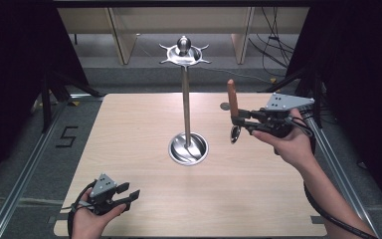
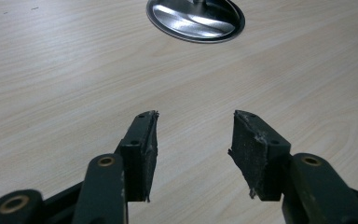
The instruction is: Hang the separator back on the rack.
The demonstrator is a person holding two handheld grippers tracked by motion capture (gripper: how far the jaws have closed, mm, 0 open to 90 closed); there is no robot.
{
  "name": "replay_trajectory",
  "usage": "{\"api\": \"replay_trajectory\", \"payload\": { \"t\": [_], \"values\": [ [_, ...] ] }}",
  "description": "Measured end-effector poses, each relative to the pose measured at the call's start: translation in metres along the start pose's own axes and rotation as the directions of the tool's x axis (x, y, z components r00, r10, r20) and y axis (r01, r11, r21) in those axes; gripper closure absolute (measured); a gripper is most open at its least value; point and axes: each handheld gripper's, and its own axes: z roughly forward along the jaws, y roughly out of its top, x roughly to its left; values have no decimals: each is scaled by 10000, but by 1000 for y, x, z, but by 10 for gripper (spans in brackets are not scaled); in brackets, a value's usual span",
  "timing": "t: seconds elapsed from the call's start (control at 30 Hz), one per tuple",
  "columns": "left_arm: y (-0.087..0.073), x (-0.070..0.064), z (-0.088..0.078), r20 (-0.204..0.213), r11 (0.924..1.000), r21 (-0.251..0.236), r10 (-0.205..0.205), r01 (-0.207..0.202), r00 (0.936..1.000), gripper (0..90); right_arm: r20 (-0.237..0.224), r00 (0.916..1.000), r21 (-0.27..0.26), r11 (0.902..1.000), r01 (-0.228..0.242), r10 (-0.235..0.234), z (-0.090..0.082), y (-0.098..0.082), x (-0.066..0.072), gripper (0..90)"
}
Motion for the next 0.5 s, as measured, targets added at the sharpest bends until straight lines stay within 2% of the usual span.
{"api": "replay_trajectory", "payload": {
  "t": [0.1, 0.13, 0.2, 0.3, 0.33, 0.37, 0.47, 0.5],
  "values": [
    [0, 0, 0, -2, 10000, -8, -3, 3, 10000, 495, -15, 10000, 10, 10000, -16, 16, 0, 3, 0, 698],
    [0, 0, -1, -14, 10000, 58, 69, -69, 10000, 495, 34, 9999, -70, 9998, 163, -163, 1, 4, -1, 698],
    [0, 0, -1, -21, 10000, 54, 3, -2, 10000, 495, -70, 9999, -22, 10000, 75, -75, 1, 6, -1, 698],
    [0, 0, -1, -25, 10000, 40, 1, -1, 10000, 495, 200, 9995, -187, 9995, 259, -255, 3, 8, -2, 698],
    [0, -1, -1, -80, 10000, 6, -44, 44, 10000, 495, 54, 9999, 27, 9999, 124, -124, 2, 9, -1, 698],
    [0, -1, -1, -118, 10000, 44, -25, 25, 9999, 495, 38, 9997, -66, 9997, 237, -237, 2, 10, -3, 698],
    [0, -1, -1, -99, 10000, 13, -30, 30, 9999, 495, -5, 10000, -80, 9999, 78, -78, 3, 12, -2, 698],
    [0, -1, -1, -104, 10000, 9, -28, 28, 9999, 495, 39, 9996, -114, 9995, 291, -290, 4, 13, -4, 698]
  ]
}}
